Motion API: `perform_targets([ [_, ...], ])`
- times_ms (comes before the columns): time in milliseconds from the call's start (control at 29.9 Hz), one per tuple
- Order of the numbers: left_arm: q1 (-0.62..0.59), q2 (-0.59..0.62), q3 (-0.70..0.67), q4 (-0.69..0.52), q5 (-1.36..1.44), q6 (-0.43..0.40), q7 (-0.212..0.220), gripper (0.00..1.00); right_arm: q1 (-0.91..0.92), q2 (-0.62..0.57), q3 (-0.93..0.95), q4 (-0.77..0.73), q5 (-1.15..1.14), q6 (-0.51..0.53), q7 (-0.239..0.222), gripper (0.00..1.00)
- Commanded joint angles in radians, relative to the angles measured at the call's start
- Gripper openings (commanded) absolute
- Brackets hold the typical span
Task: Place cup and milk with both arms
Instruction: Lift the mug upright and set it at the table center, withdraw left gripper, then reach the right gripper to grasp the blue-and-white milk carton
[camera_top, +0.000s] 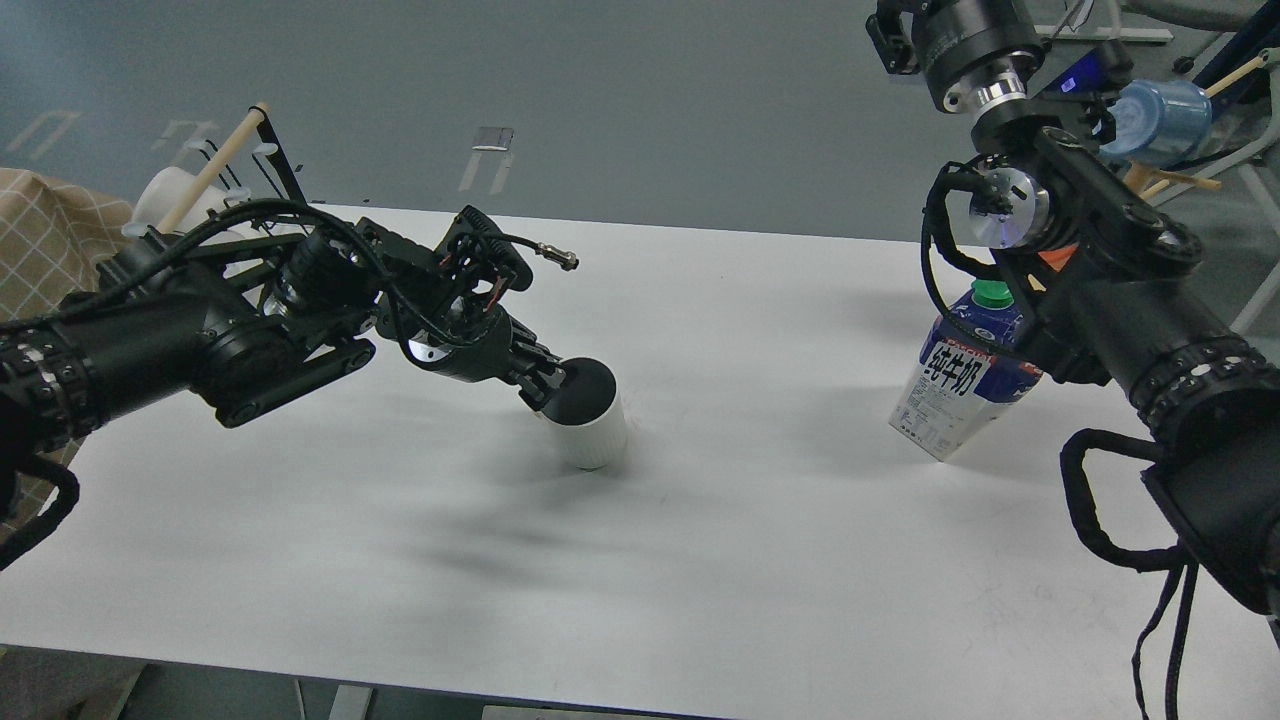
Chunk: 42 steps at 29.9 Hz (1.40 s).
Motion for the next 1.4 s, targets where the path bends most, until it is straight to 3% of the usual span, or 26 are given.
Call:
perform_targets([
  [0,-0.001,-0.001,0.009,0.001,0.000,0.000,0.000,0.02,-0.002,0.000,0.000,0.000,0.000,0.000,0.000,1.00],
  [67,0.000,-0.001,0.009,0.001,0.000,0.000,0.000,0.12,-0.003,0.000,0.000,0.002,0.000,0.000,0.000,1.00],
  [100,0.000,-0.001,0.009,0.001,0.000,0.000,0.000,0.12,-0.003,0.000,0.000,0.002,0.000,0.000,0.000,1.00],
  [200,-0.006,-0.002,0.009,0.001,-0.007,0.000,0.000,0.52,-0.003,0.000,0.000,0.002,0.000,0.000,0.000,1.00],
  [234,-0.009,-0.001,0.007,0.001,-0.014,0.000,0.000,0.73,-0.003,0.000,0.000,0.002,0.000,0.000,0.000,1.00],
  [267,-0.017,-0.002,0.006,0.000,-0.015,0.000,-0.003,0.80,-0.003,0.000,0.000,0.002,0.000,0.000,0.000,1.00],
  [501,-0.098,0.037,0.001,-0.017,-0.092,0.000,-0.011,0.91,-0.003,0.000,0.000,0.003,0.000,0.003,0.000,1.00],
  [668,-0.211,0.099,-0.005,-0.049,-0.211,0.000,-0.011,0.92,0.003,0.000,-0.003,0.014,-0.005,0.012,0.000,1.00],
  [768,-0.282,0.128,-0.006,-0.055,-0.346,0.000,-0.007,0.93,0.016,-0.005,-0.110,0.060,-0.023,0.012,0.000,1.00],
  [869,-0.331,0.131,-0.009,-0.043,-0.572,0.000,0.011,0.93,0.036,-0.170,-0.338,0.204,-0.029,0.000,0.000,1.00],
  [936,-0.340,0.150,-0.028,-0.038,-0.748,0.000,0.052,0.93,0.052,-0.334,-0.450,0.355,-0.049,-0.020,0.000,1.00],
  [969,-0.340,0.150,-0.028,-0.038,-0.748,0.000,0.052,0.93,0.052,-0.334,-0.451,0.356,-0.049,-0.020,0.000,1.00],
  [1069,-0.331,0.165,-0.094,-0.035,-0.933,0.000,0.098,0.94,0.050,-0.529,-0.492,0.519,-0.173,-0.057,0.000,1.00],
  [1136,-0.314,0.167,-0.123,-0.026,-1.036,0.000,0.103,0.94,0.040,-0.629,-0.494,0.600,-0.311,-0.061,0.000,1.00],
  [1236,-0.250,0.156,-0.164,0.007,-1.211,0.086,0.105,0.94,0.015,-0.765,-0.494,0.698,-0.506,-0.099,0.000,1.00],
  [1303,-0.199,0.142,-0.230,0.023,-1.381,0.169,0.115,0.94,-0.046,-0.882,-0.494,0.808,-0.676,-0.176,0.000,1.00],
  [1370,-0.167,0.128,-0.256,0.023,-1.451,0.198,0.126,0.94,-0.104,-0.964,-0.494,0.883,-0.803,-0.254,0.000,1.00],
])
